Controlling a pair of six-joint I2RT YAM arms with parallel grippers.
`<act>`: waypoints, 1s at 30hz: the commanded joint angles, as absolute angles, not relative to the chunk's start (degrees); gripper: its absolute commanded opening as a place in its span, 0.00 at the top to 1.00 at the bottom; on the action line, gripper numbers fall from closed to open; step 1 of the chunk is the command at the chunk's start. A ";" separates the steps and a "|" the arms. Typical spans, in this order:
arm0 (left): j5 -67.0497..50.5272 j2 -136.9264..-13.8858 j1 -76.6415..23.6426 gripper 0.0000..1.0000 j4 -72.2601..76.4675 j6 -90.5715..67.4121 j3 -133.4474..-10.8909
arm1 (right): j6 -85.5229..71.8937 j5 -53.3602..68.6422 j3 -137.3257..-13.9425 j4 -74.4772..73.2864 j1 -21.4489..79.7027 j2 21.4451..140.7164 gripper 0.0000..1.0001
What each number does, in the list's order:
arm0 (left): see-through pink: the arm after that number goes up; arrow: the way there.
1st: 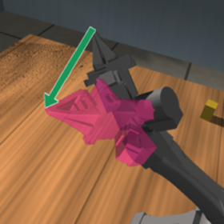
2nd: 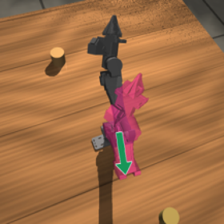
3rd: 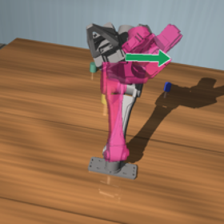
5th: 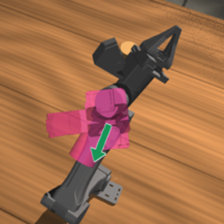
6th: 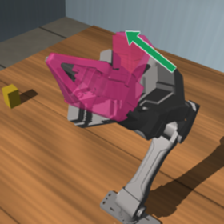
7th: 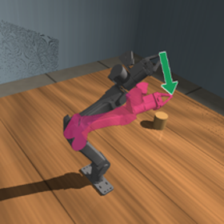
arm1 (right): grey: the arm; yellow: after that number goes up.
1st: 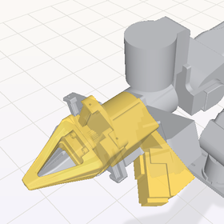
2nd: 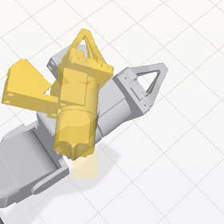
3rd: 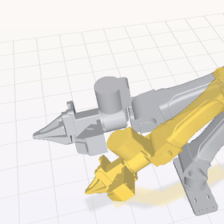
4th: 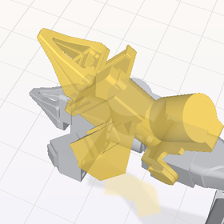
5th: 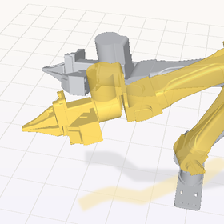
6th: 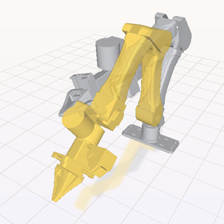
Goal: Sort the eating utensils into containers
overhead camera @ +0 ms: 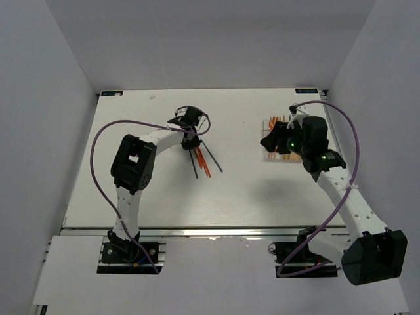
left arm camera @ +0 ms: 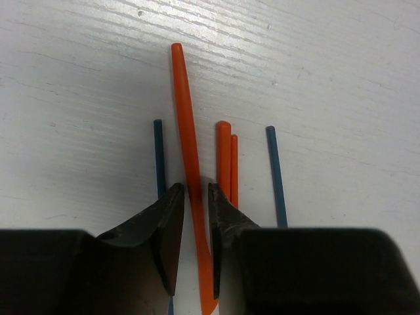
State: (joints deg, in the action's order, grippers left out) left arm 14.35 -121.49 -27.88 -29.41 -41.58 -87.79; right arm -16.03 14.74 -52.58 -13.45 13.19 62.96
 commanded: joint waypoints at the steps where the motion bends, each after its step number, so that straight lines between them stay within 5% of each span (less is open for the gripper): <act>1: 14.06 -123.22 -28.21 0.69 -29.88 -41.84 -88.24 | -15.47 15.47 -51.59 -10.81 13.18 61.44 0.43; 17: 11.08 -129.02 -29.62 0.81 -41.13 -40.61 -88.15 | -14.77 18.37 -52.47 -10.99 13.18 60.29 0.42; 19: 9.14 -129.02 -29.79 0.86 -41.04 -39.91 -87.63 | -14.59 18.54 -52.47 -11.07 13.18 59.68 0.42; 21: 9.84 -128.59 -29.97 1.00 -41.31 -39.38 -87.19 | -14.50 18.89 -52.47 -11.07 13.18 59.33 0.41; 30: 13.62 -121.83 -30.67 1.00 -39.38 -39.46 -83.68 | -14.94 22.49 -51.51 -9.93 13.18 59.15 0.41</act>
State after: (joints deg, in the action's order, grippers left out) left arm 15.03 -121.82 -29.26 -32.38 -39.64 -88.36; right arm -15.40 19.75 -51.72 -13.02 13.19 60.25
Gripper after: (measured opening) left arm 0.160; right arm 0.592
